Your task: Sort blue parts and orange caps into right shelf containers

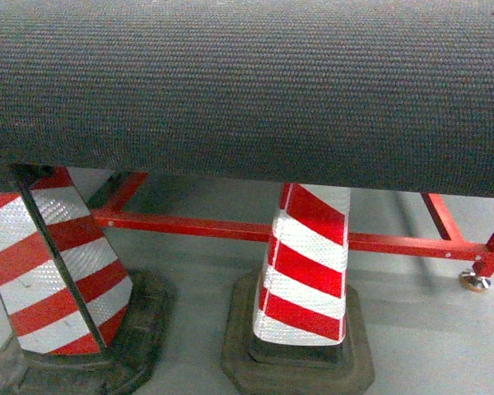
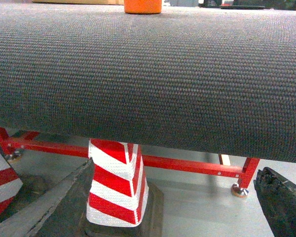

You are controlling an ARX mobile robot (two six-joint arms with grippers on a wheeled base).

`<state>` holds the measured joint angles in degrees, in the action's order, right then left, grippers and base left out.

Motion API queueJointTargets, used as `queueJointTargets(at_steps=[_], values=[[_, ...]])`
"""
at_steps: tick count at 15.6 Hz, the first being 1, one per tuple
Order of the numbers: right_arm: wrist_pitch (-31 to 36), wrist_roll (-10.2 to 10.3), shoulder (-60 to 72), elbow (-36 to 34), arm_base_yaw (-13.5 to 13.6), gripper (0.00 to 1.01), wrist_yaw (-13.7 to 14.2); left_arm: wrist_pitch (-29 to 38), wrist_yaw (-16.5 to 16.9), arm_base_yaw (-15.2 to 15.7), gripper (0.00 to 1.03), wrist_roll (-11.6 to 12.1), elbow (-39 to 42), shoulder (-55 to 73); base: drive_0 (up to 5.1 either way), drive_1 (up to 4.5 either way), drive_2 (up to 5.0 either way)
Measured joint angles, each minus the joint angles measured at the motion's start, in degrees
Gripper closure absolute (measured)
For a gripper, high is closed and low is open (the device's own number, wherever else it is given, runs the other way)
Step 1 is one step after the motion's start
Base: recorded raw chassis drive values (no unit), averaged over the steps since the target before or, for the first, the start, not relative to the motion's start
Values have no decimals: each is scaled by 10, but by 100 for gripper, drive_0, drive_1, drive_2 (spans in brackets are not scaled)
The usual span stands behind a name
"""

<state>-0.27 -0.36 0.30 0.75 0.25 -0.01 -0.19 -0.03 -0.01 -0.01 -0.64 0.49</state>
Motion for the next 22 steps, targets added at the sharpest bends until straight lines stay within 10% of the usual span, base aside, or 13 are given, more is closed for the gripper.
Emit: queueJointTargets(at_steps=[22], values=[[0, 4, 0, 0, -3, 3, 0, 0, 0, 0, 5, 1, 0, 0, -24, -24, -24]])
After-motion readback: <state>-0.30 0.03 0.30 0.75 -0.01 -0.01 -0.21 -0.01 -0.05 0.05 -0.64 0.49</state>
